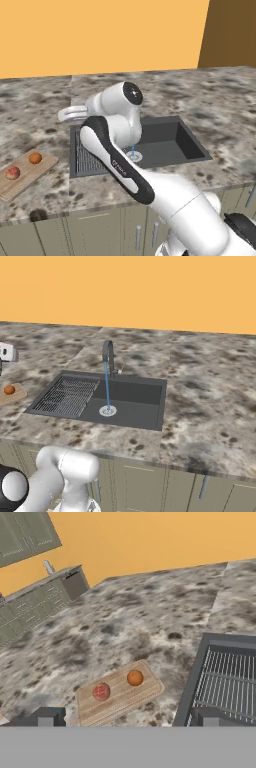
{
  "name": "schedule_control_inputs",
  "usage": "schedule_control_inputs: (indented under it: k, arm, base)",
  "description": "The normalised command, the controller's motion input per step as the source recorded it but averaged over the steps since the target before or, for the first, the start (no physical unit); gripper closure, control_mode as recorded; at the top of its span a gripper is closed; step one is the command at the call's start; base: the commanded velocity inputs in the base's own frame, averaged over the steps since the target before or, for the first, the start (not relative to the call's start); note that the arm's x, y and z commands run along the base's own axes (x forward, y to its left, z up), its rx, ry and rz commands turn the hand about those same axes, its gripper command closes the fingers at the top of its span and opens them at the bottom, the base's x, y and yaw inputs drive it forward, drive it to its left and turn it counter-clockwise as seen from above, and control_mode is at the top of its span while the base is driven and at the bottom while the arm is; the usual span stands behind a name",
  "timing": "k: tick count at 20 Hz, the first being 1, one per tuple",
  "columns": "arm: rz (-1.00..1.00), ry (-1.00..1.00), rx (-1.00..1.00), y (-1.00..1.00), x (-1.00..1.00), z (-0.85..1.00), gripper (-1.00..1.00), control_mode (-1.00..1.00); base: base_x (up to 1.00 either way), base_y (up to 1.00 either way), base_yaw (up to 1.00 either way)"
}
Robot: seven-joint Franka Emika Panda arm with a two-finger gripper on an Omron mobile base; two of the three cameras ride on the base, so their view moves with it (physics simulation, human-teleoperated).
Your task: Pick the tangerine, peach from the sink and place them on the cutting board to airdry. Then turn off the sink faucet.
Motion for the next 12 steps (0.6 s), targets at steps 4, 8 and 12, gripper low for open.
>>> schedule_control_inputs:
  k: [4,8,12]
  arm:
    - [-0.09,0.01,-0.03,-0.65,-0.7,0.33,-1.0,-1.0]
    - [-0.14,0.1,0.0,-0.76,-0.49,0.79,-1.0,-1.0]
    - [-0.17,0.0,-0.02,-0.77,-0.68,0.25,-1.0,-1.0]
  base:
    - [0.0,0.0,0.0]
    - [0.0,0.0,0.0]
    - [0.0,0.0,0.0]
